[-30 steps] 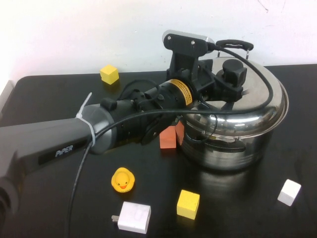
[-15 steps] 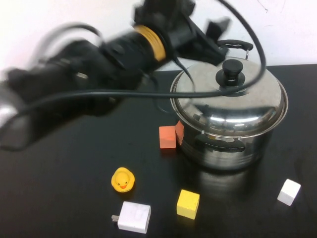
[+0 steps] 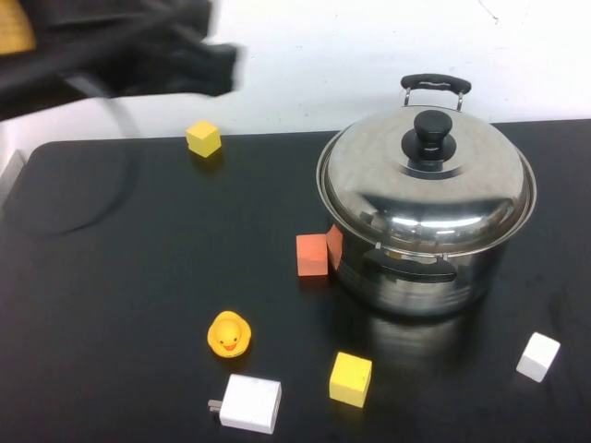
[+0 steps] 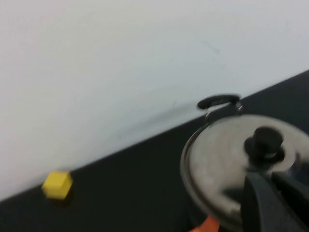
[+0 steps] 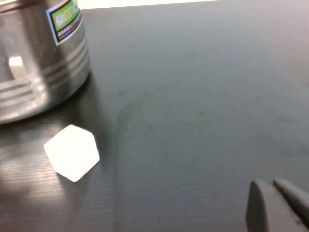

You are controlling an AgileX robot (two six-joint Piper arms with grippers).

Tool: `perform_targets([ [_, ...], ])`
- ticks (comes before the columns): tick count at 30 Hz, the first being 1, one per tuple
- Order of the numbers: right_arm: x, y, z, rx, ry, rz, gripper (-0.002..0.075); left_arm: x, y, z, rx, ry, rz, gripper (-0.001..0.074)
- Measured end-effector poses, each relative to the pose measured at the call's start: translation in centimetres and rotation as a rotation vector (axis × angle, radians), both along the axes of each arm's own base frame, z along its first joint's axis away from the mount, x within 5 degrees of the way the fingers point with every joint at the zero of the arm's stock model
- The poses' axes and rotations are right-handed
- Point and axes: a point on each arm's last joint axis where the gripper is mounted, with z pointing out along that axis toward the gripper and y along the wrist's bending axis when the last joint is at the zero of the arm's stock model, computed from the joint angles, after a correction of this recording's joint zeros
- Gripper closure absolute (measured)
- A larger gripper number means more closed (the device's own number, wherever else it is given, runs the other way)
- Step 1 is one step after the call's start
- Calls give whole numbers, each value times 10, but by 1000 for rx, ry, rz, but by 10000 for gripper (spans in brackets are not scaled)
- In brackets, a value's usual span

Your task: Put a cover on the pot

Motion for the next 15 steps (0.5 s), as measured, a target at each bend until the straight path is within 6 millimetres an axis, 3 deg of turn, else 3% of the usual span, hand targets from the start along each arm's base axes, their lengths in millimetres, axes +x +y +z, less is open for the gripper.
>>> perform_targets([
  [5,0,0,0,0,0,0,728,-17,16,3,36,51,34,735],
  [15,0,0,0,0,0,0,728,-27,25,2,47,110,46,735],
])
